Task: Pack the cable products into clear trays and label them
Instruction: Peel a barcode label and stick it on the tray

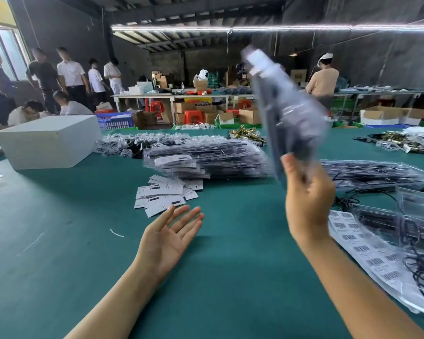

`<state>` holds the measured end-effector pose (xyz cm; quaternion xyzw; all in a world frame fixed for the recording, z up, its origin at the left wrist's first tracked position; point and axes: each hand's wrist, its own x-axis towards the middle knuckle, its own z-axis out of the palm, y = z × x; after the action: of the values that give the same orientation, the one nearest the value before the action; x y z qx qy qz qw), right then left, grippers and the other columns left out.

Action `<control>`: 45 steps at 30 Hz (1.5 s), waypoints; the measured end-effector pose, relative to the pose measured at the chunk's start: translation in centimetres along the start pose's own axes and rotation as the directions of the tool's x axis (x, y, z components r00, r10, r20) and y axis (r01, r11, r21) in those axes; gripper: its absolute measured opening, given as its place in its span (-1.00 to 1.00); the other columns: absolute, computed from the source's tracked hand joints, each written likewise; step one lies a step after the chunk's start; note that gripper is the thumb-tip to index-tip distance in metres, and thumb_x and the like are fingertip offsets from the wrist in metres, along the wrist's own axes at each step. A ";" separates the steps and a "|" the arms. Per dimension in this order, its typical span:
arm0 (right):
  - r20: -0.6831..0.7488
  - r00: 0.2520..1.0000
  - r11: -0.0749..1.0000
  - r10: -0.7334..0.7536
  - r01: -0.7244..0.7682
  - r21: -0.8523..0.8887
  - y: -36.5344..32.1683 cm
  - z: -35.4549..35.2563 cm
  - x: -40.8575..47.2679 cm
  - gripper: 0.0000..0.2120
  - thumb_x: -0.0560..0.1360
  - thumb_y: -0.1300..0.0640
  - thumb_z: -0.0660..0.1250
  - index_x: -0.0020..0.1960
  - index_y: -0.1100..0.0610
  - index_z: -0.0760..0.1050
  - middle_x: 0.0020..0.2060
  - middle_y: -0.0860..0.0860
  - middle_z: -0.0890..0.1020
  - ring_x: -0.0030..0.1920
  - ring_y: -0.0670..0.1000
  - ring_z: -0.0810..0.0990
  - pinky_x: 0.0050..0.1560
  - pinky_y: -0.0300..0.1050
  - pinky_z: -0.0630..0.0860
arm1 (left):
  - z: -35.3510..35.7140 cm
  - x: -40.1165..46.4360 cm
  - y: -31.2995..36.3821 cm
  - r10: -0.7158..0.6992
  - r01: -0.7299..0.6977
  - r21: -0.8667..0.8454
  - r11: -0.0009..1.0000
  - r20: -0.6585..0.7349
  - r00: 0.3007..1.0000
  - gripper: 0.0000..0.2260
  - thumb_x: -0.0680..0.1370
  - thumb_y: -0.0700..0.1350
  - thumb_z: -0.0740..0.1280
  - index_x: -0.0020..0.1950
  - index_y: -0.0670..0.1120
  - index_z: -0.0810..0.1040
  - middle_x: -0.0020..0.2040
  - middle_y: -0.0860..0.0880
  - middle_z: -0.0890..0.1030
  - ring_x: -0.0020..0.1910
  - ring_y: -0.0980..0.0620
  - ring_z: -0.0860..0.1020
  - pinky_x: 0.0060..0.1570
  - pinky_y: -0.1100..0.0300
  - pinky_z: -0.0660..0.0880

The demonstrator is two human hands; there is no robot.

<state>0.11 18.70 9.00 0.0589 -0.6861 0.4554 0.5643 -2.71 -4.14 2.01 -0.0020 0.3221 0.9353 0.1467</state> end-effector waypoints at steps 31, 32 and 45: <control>0.693 0.098 -0.335 0.714 -0.822 0.461 7.4 0.6 -4.3 -0.23 0.34 -0.40 0.26 0.20 0.24 0.43 0.11 0.23 0.61 0.04 0.23 0.65 -0.07 0.11 0.57 | 1.1 -0.5 2.1 0.295 -0.249 0.275 0.929 -0.139 0.945 -0.87 0.61 -0.32 0.15 -0.13 -0.21 0.38 -0.25 -0.23 0.67 -0.25 -0.16 0.68 -0.31 0.03 0.63; 0.695 0.087 -0.365 0.714 -0.801 0.475 7.6 0.6 -4.3 -0.23 0.39 -0.42 0.21 0.20 0.25 0.43 0.11 0.23 0.61 0.05 0.23 0.64 -0.07 0.12 0.56 | 1.2 -0.6 3.0 0.316 -0.275 0.260 0.926 -0.129 0.940 -0.87 0.59 -0.34 0.15 -0.13 -0.20 0.38 -0.22 -0.22 0.68 -0.23 -0.15 0.68 -0.29 0.04 0.64; 0.718 0.006 -0.358 0.696 -0.864 0.355 7.6 0.7 -4.0 -0.71 0.60 0.03 0.20 0.08 0.27 0.48 -0.12 0.22 0.63 -0.14 0.16 0.66 -0.21 0.02 0.57 | 6.4 9.1 11.9 0.253 -0.186 0.225 0.956 -0.320 0.913 -0.84 0.58 -0.29 0.25 0.14 -0.16 0.42 0.26 -0.29 0.37 0.08 -0.35 0.51 -0.30 -0.11 0.62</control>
<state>-3.56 20.90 1.50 -0.1558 -0.2790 0.9429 -0.0943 -14.14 -6.71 13.32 -0.1155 0.4284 0.8960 -0.0190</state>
